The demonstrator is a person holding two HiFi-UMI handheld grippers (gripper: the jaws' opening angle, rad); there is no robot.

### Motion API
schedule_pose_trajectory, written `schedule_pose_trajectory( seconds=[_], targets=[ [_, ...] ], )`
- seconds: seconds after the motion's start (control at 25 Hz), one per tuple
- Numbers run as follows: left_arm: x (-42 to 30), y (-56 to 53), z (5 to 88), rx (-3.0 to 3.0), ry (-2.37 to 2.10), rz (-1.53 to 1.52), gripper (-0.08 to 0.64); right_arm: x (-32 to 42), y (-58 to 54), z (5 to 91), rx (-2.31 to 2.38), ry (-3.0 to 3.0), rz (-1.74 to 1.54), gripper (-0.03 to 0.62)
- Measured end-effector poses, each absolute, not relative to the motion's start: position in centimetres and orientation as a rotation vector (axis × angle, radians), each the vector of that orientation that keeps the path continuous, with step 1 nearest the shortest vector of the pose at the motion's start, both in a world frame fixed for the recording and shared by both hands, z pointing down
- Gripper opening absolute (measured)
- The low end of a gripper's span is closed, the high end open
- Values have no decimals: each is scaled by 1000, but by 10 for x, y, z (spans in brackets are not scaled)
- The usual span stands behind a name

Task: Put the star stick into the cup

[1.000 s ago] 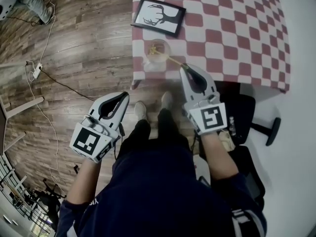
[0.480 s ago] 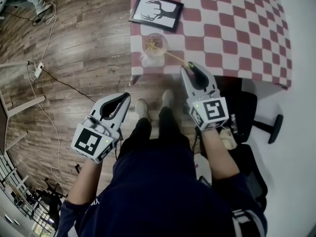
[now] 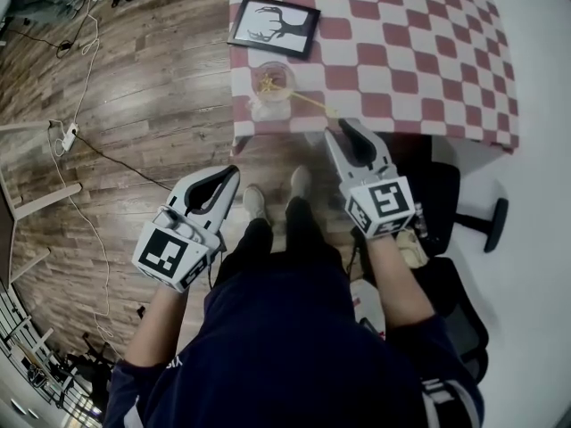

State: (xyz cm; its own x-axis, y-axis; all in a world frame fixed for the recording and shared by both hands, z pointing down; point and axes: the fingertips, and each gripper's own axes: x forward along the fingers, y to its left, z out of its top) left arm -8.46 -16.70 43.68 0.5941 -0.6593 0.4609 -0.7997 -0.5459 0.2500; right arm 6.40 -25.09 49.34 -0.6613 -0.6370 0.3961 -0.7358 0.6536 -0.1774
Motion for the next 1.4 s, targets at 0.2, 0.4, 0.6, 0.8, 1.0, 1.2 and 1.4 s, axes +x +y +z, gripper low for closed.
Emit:
schedule_pose_trajectory(
  seconds=[0.2, 0.4, 0.6, 0.8, 1.0, 1.2, 1.4],
  targets=[
    [-81, -169, 423, 2434, -1160, 398, 34, 59, -238, 473, 1066, -2585, 447, 115],
    [-79, -173, 408, 2469, -1156, 372, 34, 54, -229, 448, 1069, -2603, 400, 86],
    [-80, -173, 392, 2501, -1151, 336, 34, 49, -222, 423, 1063, -2620, 345, 49],
    [-84, -176, 377, 2518, -1171, 314, 34, 41, -212, 401, 1049, -2640, 300, 30],
    [-85, -176, 366, 2541, -1171, 276, 34, 31, -203, 389, 1026, -2646, 272, 23],
    [-91, -176, 359, 2563, -1175, 266, 34, 25, -198, 376, 1025, -2650, 243, 18],
    [-96, -178, 354, 2572, -1178, 256, 34, 18, -196, 371, 1021, -2648, 227, 17]
  ],
)
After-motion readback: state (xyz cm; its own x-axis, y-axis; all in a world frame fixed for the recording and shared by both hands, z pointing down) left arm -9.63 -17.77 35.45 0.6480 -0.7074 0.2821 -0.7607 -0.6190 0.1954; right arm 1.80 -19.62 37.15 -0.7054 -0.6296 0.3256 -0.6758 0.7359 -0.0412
